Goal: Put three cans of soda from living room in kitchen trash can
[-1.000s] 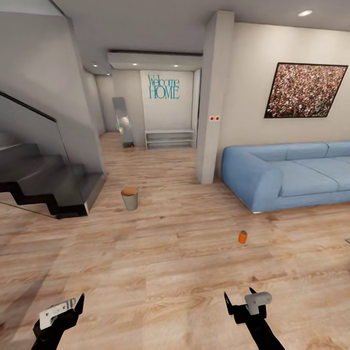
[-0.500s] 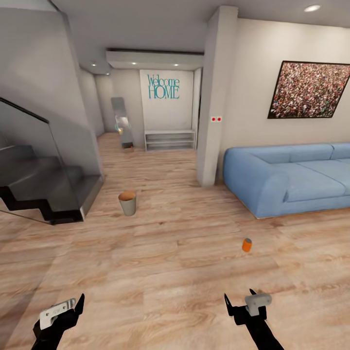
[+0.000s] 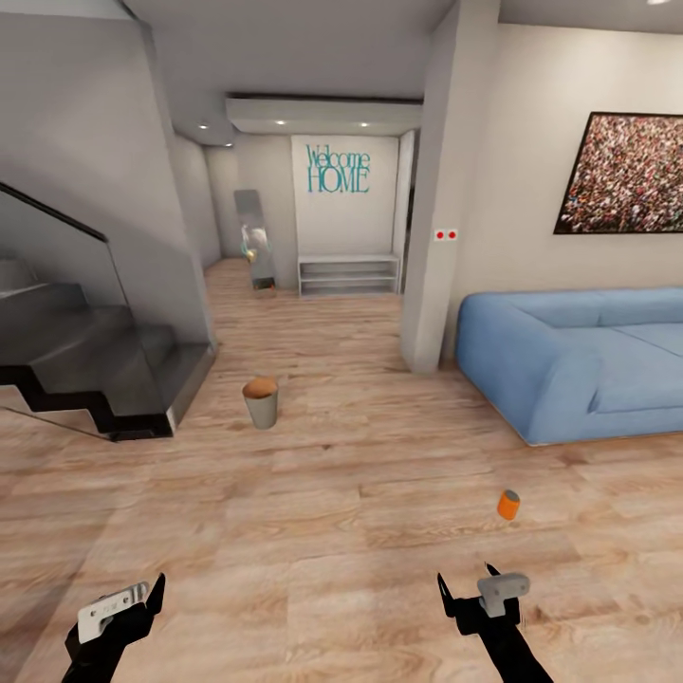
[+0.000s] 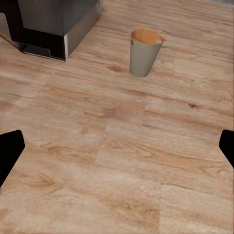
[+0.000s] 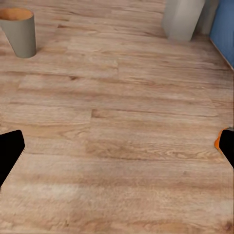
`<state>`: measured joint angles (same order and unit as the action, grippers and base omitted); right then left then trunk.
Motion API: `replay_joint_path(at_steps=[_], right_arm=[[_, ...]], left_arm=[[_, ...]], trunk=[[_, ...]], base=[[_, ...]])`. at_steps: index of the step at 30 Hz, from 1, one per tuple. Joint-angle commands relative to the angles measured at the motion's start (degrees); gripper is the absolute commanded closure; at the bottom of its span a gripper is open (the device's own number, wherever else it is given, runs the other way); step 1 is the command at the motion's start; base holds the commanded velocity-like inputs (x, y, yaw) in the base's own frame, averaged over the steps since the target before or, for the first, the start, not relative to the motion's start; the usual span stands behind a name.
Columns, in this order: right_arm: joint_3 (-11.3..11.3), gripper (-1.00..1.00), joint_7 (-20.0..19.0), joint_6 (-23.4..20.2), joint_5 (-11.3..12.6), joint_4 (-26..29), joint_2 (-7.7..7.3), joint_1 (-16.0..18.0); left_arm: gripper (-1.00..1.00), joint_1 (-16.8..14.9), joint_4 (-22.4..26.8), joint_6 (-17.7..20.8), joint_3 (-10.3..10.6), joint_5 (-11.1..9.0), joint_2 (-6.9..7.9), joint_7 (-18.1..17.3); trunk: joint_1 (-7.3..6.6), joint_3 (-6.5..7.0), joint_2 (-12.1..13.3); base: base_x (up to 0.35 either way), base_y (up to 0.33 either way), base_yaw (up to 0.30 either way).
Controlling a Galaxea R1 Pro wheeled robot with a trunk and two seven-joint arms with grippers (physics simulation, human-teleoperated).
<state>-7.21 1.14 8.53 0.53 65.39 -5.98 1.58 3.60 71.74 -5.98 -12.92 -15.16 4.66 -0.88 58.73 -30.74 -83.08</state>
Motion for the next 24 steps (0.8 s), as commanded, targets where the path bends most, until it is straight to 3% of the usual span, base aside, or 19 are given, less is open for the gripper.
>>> replay_joint_path(at_steps=[1,16,24], right_arm=[[0.0,-1.00,0.0,0.0,0.0,0.0,0.00,0.0],[-0.2,-1.00,0.1,0.0,0.0,-1.1,0.00,0.0],[-0.2,-1.00,0.1,0.0,0.0,-1.2,0.00,0.0]], left_arm=[[-1.00,0.0,0.0,0.0,0.0,0.0,0.00,0.0],[-1.00,0.0,0.0,-0.1,0.0,0.0,0.00,0.0],[-1.00,0.0,0.0,-0.1,0.0,0.0,0.00,0.0]], trunk=[[0.00,0.00,0.0],[0.00,0.00,0.0],[0.00,0.00,0.0]], base=[[0.273,0.000,0.152],[0.269,0.000,0.152],[0.285,0.075,0.048]])
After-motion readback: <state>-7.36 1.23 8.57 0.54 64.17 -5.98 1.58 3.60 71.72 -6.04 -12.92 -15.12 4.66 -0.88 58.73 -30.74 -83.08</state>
